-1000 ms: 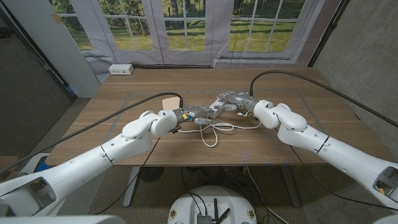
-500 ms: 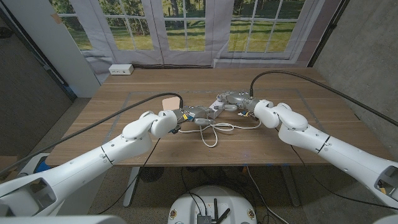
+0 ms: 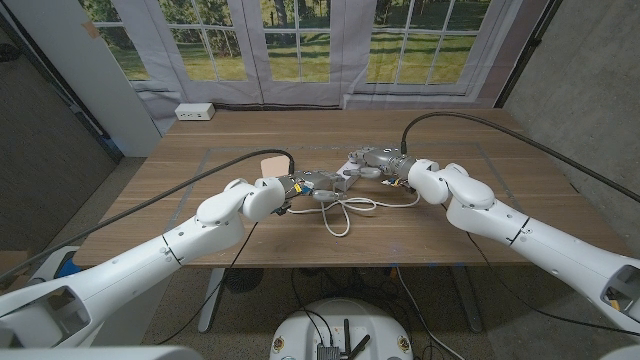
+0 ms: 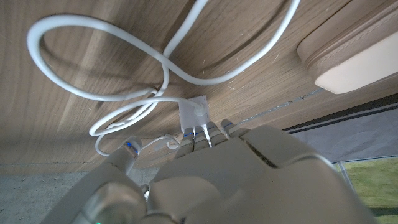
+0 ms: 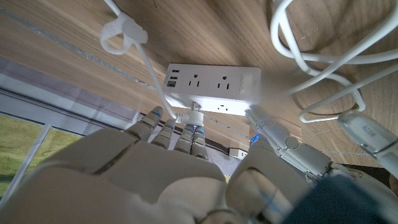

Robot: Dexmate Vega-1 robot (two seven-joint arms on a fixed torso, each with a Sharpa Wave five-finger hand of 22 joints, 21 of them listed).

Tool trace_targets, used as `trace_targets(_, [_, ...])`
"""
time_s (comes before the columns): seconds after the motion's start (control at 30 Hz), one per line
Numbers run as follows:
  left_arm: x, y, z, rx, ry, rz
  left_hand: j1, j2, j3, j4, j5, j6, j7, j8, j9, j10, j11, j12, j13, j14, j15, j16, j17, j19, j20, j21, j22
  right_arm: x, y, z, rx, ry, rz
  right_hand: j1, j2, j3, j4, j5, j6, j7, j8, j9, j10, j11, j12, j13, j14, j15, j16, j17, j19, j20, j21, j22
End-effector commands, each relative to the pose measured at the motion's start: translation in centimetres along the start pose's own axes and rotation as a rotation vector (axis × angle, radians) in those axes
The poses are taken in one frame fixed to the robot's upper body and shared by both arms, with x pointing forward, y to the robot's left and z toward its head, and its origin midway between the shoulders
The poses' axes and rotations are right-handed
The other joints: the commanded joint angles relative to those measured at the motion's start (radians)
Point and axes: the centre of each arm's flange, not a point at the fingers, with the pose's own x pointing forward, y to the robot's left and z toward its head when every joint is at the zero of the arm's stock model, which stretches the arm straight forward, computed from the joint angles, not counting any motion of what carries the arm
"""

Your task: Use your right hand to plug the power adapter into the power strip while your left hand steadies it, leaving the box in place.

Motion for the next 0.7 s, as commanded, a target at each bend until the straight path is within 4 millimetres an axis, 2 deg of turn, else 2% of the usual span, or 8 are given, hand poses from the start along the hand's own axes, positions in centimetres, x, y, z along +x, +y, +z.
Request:
trace_targets(0.03, [0.08, 0.1, -0.22, 0.0, -0.001, -0.001, -0.003, 0.115, 0.008, -0.002, 0.002, 0.008, 0.002, 0.004, 0.006, 0.011, -0.001, 0.004, 0.004, 0.011, 0.0, 0.006, 0.003, 0.006, -0.077, 0.005, 0.003, 0.42, 0.4, -0.03, -0.013, 0.009, 0.038, -0.007, 0.001, 0.008, 0.005, -0.004, 0.009, -0.002, 0.006, 0.005, 0.02, 0.012, 0.007, 0.001, -0.009, 0.002, -0.003, 0.0, -0.004, 0.001, 0.004, 0.0])
trace_targets(0.7, [0.41, 0.17, -0.42, -0.006, 0.001, -0.007, -0.003, 0.115, 0.008, -0.002, 0.001, 0.008, 0.001, 0.004, 0.006, 0.012, 0.0, 0.005, 0.004, 0.012, 0.001, 0.006, 0.003, 0.008, -0.077, 0.006, 0.003, 0.71, 0.97, -0.34, -0.023, 0.009, 0.08, -0.025, -0.002, 0.01, 0.01, -0.009, 0.019, 0.0, 0.008, 0.005, 0.03, 0.013, 0.008, 0.001, -0.016, 0.004, -0.003, -0.004, -0.009, 0.003, 0.005, 0.0])
